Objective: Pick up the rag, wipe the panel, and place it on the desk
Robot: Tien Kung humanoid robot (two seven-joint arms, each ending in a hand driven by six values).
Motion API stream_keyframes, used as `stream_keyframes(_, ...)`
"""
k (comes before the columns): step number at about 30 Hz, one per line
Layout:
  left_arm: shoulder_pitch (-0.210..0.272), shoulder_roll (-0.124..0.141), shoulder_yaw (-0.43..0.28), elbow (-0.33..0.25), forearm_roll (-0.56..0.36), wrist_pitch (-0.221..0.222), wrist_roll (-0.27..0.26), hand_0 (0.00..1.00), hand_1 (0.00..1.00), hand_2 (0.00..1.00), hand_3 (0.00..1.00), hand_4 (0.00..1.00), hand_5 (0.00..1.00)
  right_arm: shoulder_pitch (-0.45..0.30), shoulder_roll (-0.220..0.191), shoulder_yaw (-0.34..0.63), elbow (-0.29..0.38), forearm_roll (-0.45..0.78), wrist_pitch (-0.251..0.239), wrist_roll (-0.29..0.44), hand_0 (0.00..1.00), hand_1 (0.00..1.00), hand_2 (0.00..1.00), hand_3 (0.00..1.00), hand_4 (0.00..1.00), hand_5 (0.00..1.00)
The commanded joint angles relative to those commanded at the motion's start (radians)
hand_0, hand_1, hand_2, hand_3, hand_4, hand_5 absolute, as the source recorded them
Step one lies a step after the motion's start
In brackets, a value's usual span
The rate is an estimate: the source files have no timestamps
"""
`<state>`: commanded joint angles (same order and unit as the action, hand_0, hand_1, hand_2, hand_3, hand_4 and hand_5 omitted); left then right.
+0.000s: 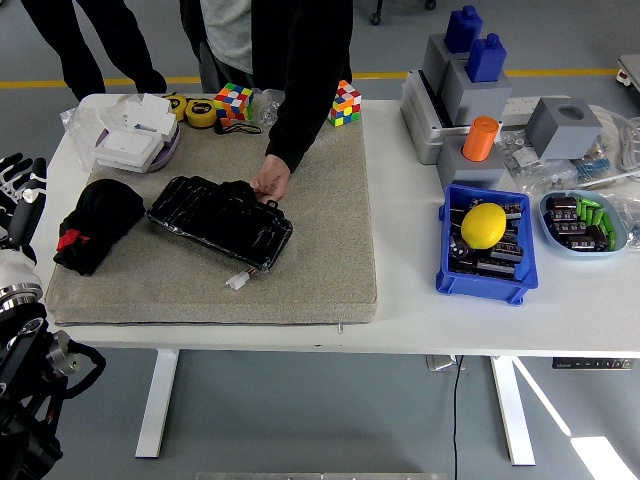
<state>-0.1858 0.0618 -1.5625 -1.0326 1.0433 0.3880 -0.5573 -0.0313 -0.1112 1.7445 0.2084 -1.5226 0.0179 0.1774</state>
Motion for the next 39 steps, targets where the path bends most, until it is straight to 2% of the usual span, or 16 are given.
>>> stream_keyframes(20,-0.005,0.027,-0.017,-0.047,0.007,0.000,0.026,0.509,0.597,0.613,0.592,0.872,0.380,0.014,-0.009,-0.023,-0.002,-0.007,-0.006,-0.002,0.537,0.562,0.492,0.522,0.896,0.367)
stream_keyframes(39,-0.017,0.042,-0.006,-0.063,0.015,0.006,0.033,0.495,0.602,0.610,0.595,0.870,0.385,0.023,-0.017,-0.044,-0.002,-0.008,-0.007,-0.002,0.537,0.561,0.493,0.523,0.895,0.368)
